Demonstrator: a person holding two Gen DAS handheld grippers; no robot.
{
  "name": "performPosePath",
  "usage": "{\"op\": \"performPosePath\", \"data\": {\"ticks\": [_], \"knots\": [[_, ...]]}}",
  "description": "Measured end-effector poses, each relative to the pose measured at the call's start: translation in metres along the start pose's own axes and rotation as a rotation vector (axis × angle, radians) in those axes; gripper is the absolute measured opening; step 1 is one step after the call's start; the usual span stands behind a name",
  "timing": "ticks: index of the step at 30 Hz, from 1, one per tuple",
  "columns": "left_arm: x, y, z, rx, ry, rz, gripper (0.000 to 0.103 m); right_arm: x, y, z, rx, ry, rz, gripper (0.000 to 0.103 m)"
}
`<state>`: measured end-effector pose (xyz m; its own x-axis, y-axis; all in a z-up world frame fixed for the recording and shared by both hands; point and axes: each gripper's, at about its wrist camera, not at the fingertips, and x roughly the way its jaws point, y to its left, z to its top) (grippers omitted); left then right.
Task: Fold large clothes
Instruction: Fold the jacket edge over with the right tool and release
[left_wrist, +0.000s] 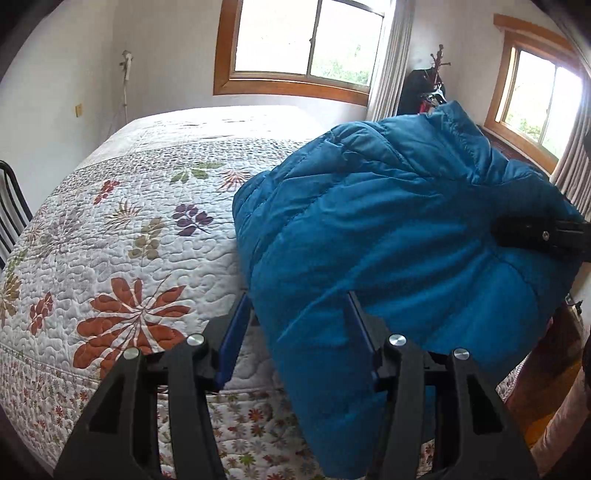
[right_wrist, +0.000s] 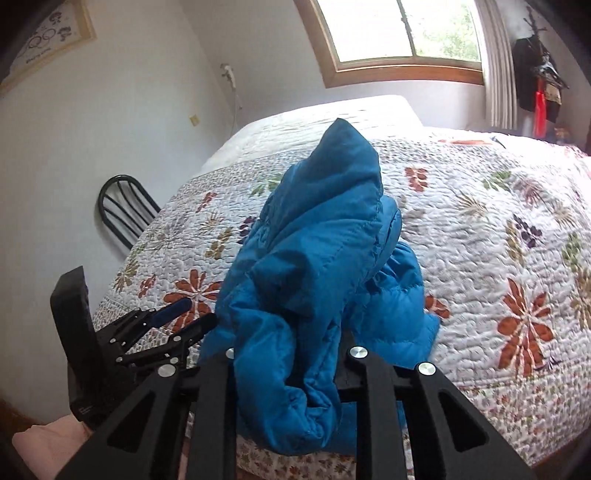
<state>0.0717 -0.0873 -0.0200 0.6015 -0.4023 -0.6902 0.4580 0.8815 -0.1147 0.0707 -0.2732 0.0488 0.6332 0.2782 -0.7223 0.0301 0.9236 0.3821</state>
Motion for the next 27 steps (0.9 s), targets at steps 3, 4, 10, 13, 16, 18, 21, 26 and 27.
{"op": "performPosePath", "data": {"ticks": [3,4,10,13,16,18,21,26,27], "knots": [[0.014,-0.018,-0.003,0.028,0.046,-0.042,0.052,0.015,-0.04,-0.02,0.098,0.056,-0.032,0.022],[0.02,-0.022,-0.004,0.032,0.064,-0.058,0.052,0.023,-0.055,-0.027,0.134,0.079,-0.032,0.023],[0.042,-0.033,-0.016,0.069,0.092,-0.044,0.054,0.059,-0.098,-0.067,0.226,0.106,0.043,0.03],[0.049,-0.028,-0.02,0.067,0.092,-0.044,0.06,0.064,-0.106,-0.077,0.254,0.082,0.091,0.032],[0.046,-0.024,-0.019,0.065,0.088,-0.063,0.06,0.057,-0.111,-0.077,0.254,0.082,0.143,0.037],[0.035,-0.02,-0.017,0.061,0.078,-0.069,0.057,0.043,-0.111,-0.075,0.26,0.075,0.148,0.045],[0.007,-0.022,-0.018,0.077,0.014,-0.062,0.057,0.012,-0.104,-0.077,0.223,0.023,0.101,0.047],[-0.022,-0.04,-0.019,0.129,-0.042,-0.1,0.057,0.001,-0.093,-0.08,0.201,0.035,0.103,0.024],[-0.024,-0.042,-0.02,0.132,-0.044,-0.108,0.057,0.002,-0.092,-0.081,0.206,0.045,0.114,0.022]]}}
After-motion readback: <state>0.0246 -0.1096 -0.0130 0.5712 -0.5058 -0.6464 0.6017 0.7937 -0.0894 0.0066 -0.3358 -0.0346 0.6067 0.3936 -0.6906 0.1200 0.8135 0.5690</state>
